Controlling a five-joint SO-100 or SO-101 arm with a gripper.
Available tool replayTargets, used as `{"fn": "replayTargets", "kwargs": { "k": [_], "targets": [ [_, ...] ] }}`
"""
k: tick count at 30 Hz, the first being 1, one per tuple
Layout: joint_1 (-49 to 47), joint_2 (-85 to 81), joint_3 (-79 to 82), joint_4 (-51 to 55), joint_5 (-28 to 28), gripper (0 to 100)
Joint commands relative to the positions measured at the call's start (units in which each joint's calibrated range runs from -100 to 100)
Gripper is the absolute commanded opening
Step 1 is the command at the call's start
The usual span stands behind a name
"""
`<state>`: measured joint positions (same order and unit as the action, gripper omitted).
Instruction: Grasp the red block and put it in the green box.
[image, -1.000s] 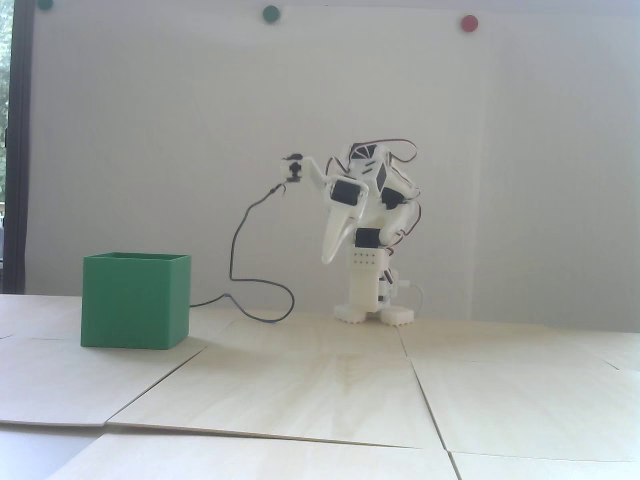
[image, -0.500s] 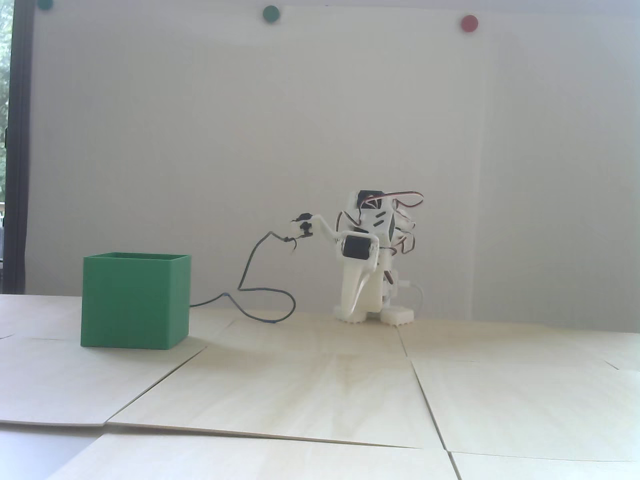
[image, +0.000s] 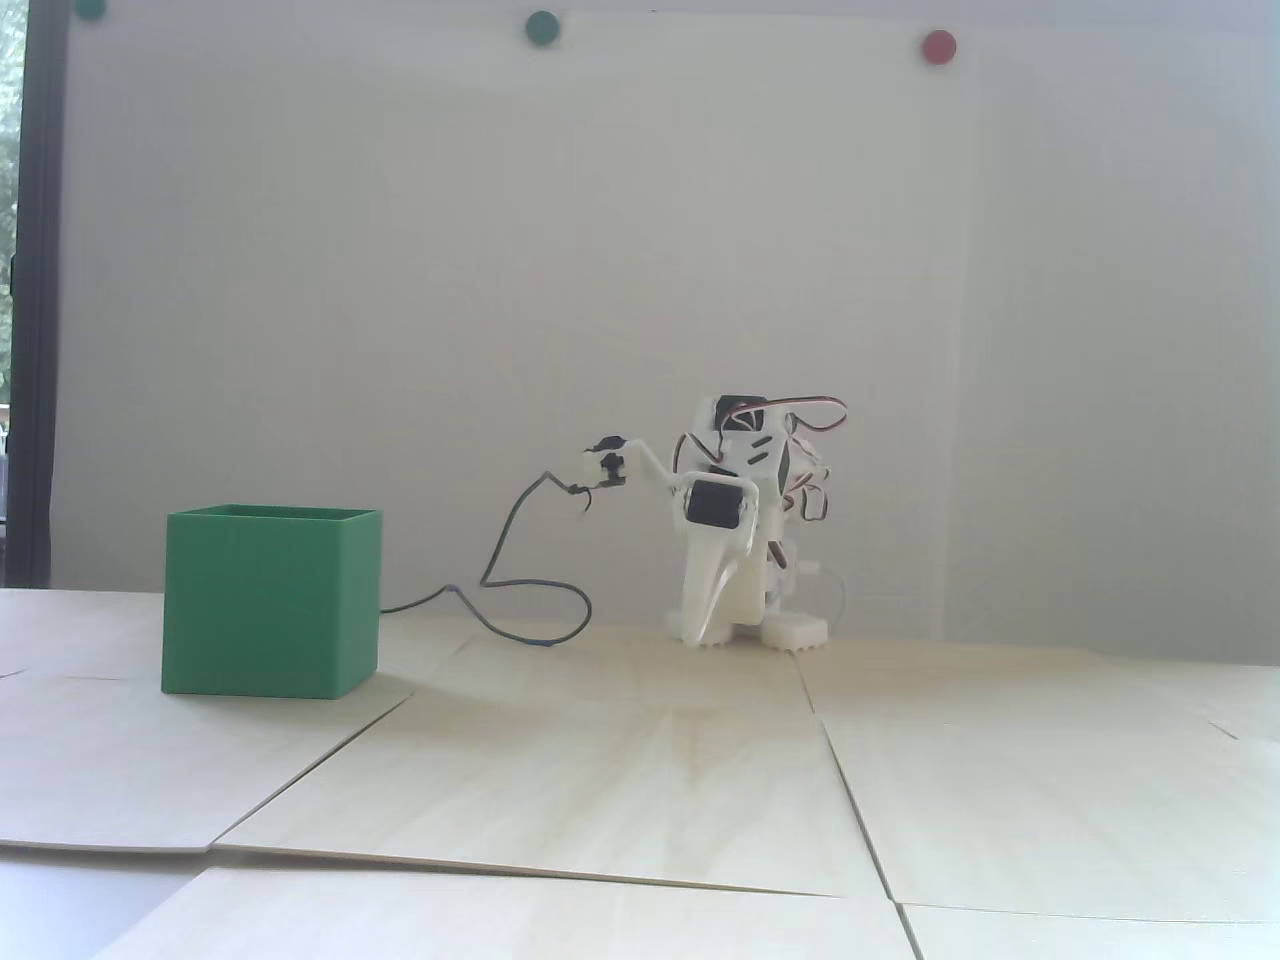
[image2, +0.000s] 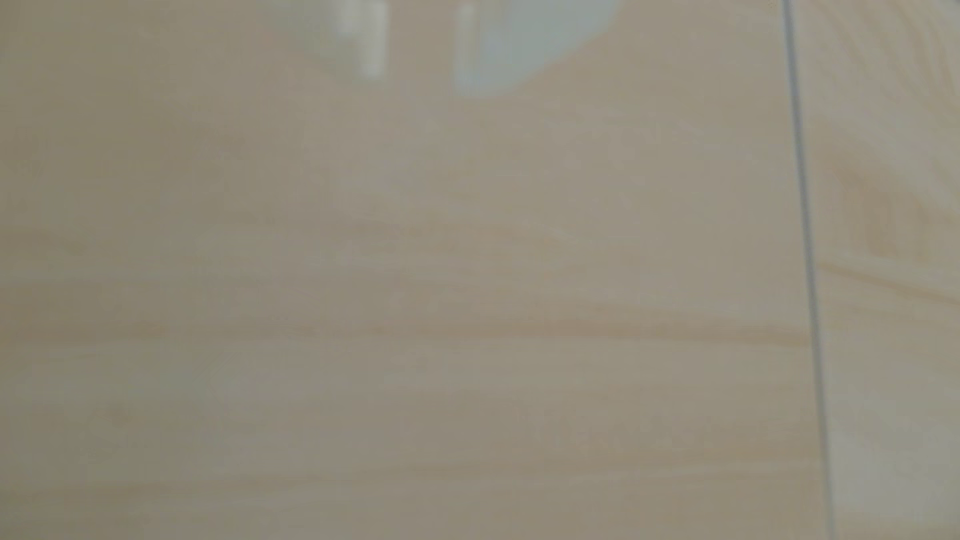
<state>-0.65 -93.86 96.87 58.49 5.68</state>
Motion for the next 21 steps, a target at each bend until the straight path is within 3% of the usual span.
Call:
{"fn": "replayTargets", "kwargs": {
  "k": [1, 8, 14, 21],
  "targets": [
    [-3.5, -0.9, 0.4, 2.8, 6.7, 2],
    [-4.2, -0.9, 0.4, 5.1, 15.2, 2],
    [-4.3, -0.9, 0.4, 9.9, 25.6, 2],
    [-4.2, -0.9, 0.4, 14.3, 33.2, 2]
  ]
}}
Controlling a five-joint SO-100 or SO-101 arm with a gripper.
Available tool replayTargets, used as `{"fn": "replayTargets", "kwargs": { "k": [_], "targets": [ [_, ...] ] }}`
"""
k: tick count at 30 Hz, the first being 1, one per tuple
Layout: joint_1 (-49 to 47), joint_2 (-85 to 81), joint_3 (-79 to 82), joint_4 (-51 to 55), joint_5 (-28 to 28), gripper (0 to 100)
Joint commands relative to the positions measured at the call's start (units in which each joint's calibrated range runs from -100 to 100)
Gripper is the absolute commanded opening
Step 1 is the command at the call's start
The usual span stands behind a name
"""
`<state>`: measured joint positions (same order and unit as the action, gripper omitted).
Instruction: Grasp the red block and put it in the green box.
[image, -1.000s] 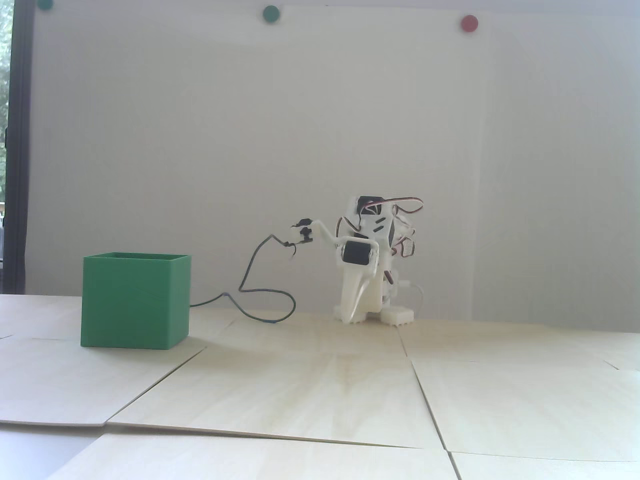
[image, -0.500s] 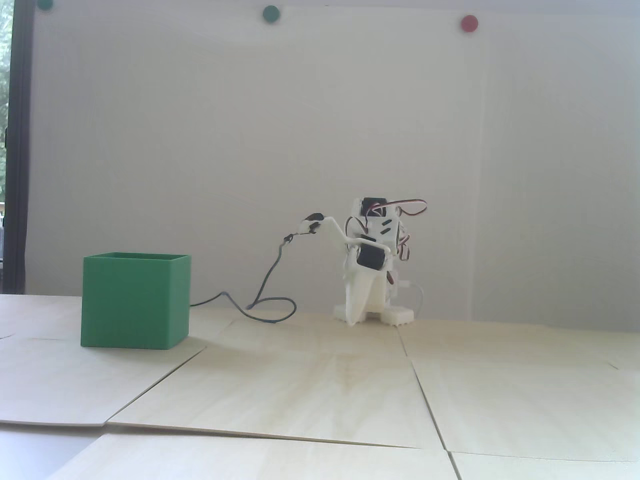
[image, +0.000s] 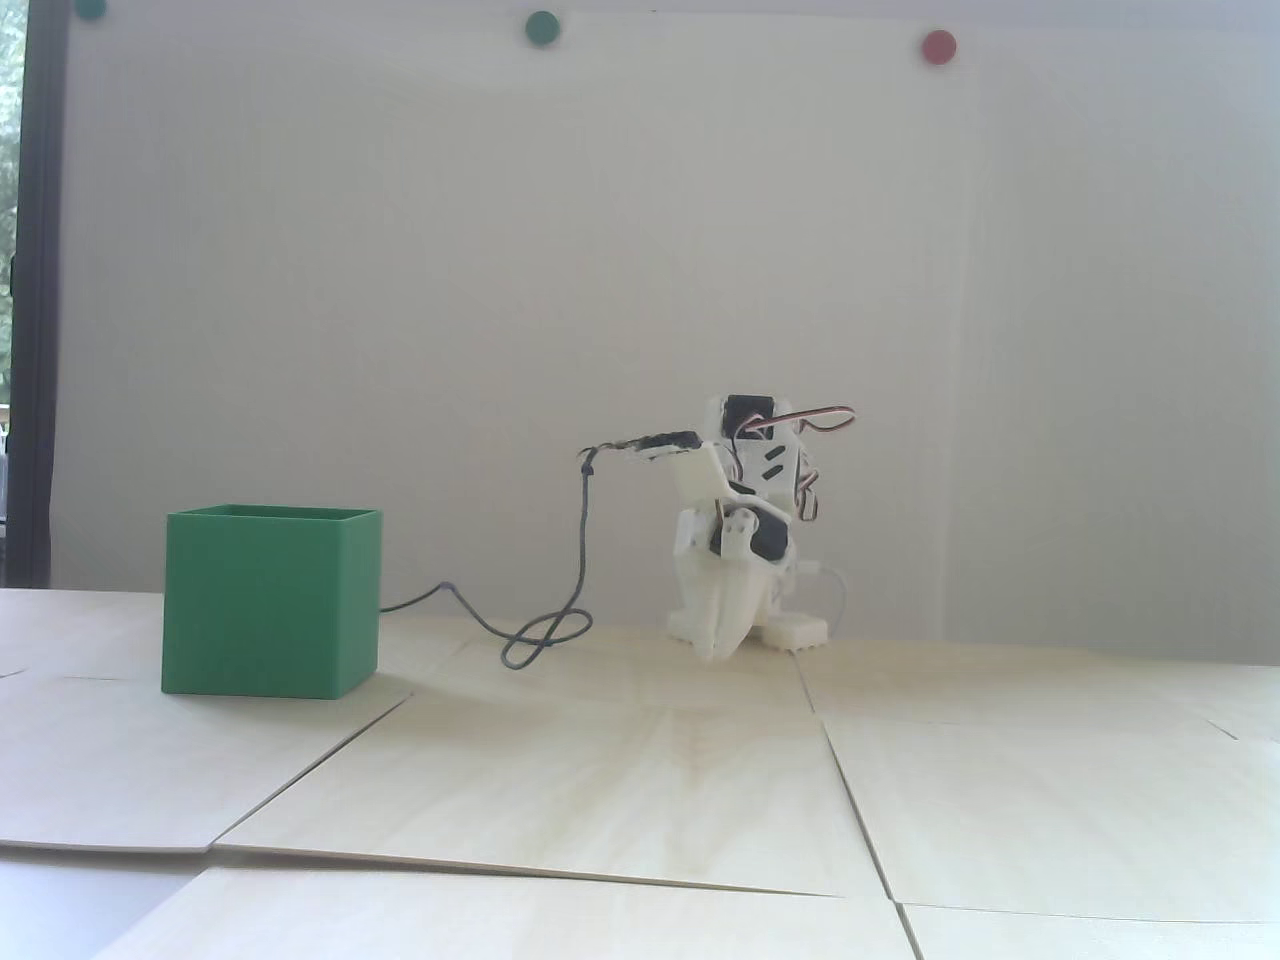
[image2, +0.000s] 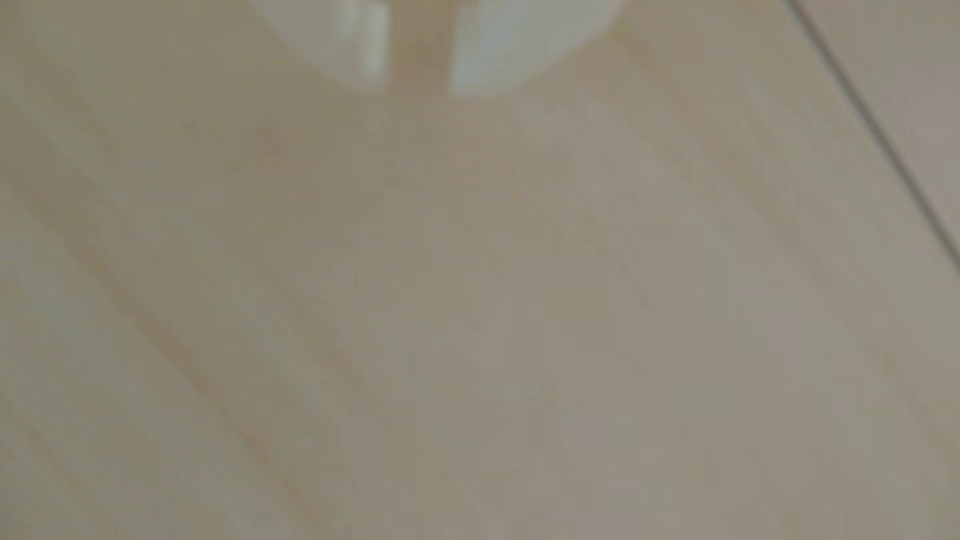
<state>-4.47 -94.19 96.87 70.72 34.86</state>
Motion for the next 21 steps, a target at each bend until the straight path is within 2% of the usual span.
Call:
{"fn": "replayTargets", "kwargs": {
  "k": [1, 17, 21],
  "targets": [
    [-0.4, -0.6, 0.4, 2.4, 4.7, 2],
    [-0.2, -0.6, 0.4, 5.0, 12.4, 2],
    [-0.2, -0.6, 0.4, 5.0, 12.8, 2]
  ]
}}
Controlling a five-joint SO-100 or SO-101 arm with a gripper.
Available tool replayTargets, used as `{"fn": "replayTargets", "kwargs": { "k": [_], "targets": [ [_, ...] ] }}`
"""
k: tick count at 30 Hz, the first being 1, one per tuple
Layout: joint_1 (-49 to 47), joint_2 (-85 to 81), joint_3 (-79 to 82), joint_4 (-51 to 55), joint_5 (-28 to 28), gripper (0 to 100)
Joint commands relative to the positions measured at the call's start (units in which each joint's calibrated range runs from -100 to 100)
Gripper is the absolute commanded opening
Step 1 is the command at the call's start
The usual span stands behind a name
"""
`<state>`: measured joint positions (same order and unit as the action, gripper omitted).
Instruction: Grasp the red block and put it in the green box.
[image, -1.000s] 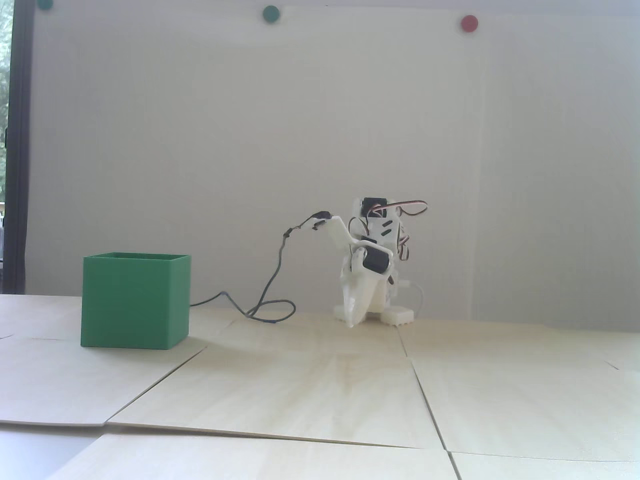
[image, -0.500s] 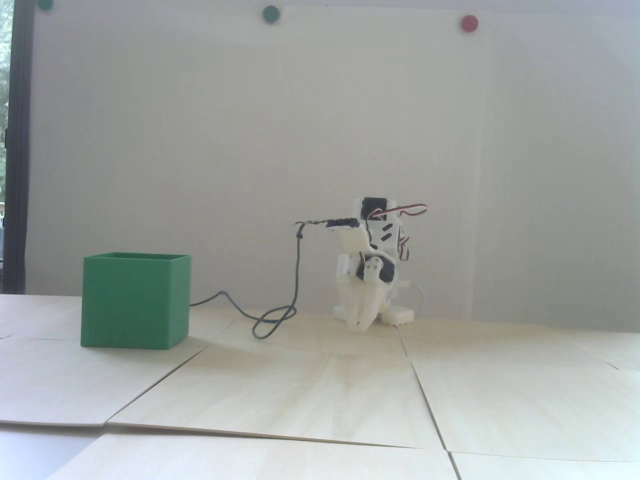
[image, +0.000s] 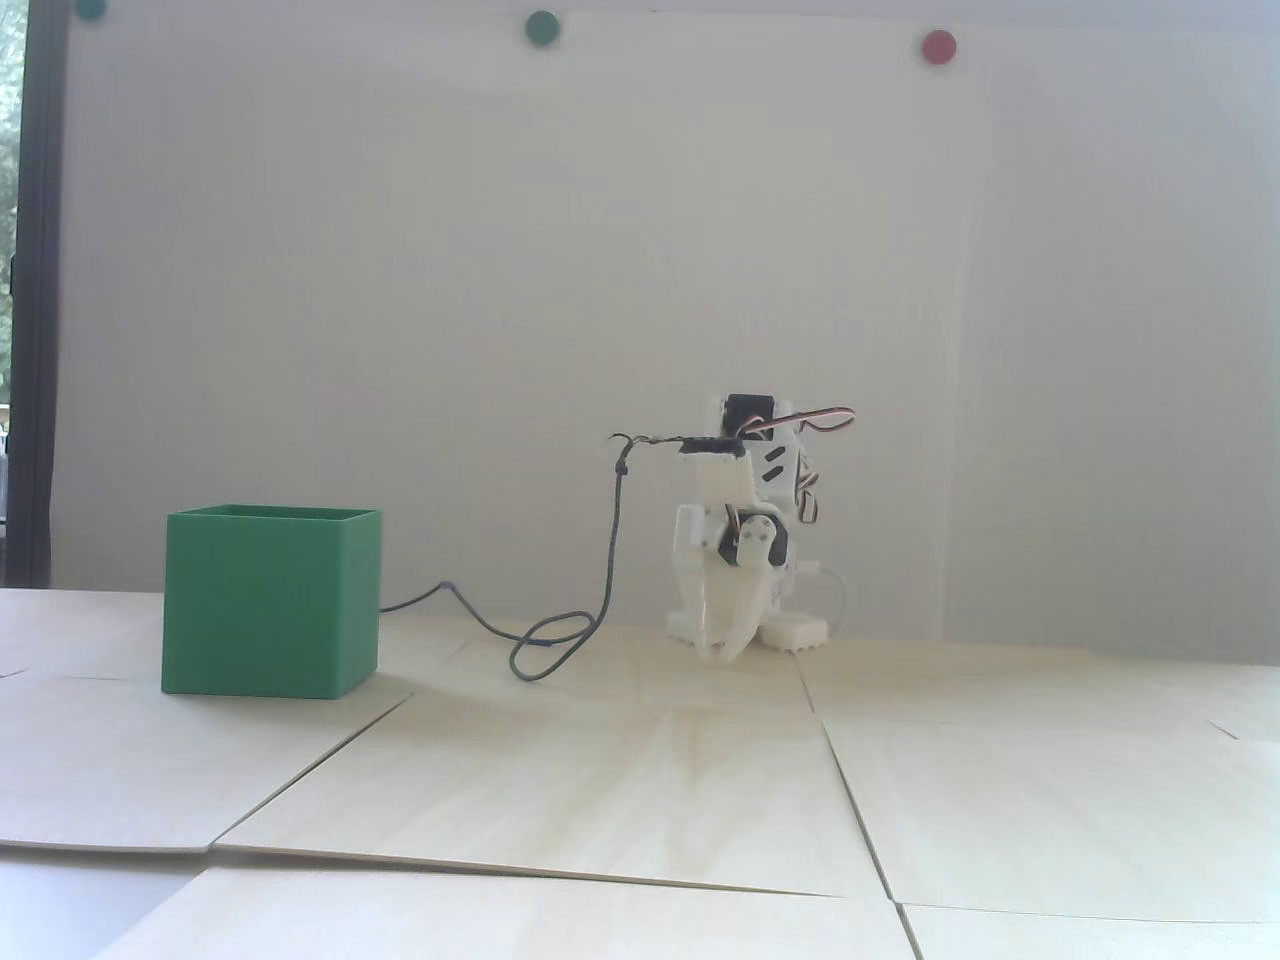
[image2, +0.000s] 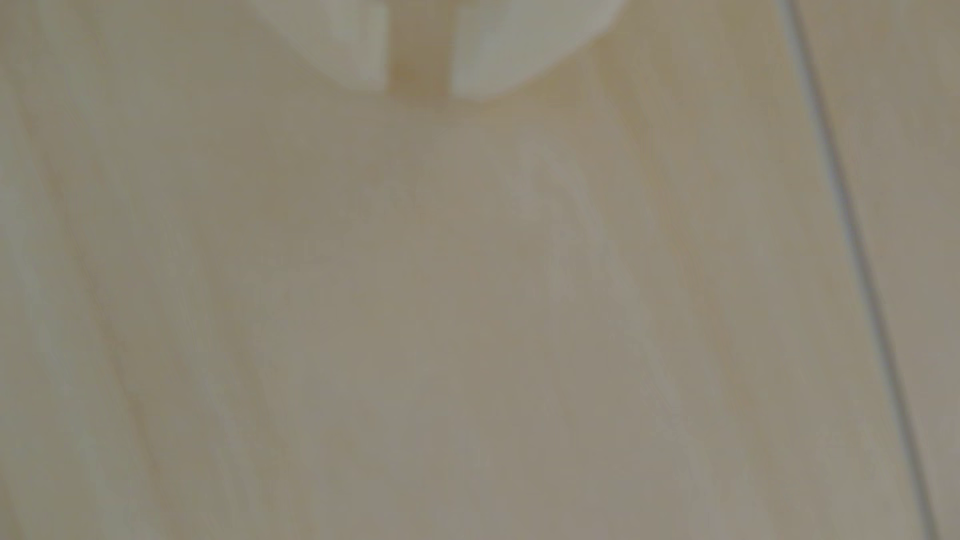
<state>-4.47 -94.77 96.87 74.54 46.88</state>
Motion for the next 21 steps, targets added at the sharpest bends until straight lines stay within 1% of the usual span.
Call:
{"fn": "replayTargets", "kwargs": {
  "k": [1, 21],
  "targets": [
    [-0.2, 0.0, 0.4, 1.2, 0.8, 2],
    [-0.2, 0.1, 0.4, 1.1, 0.4, 3]
  ]
}}
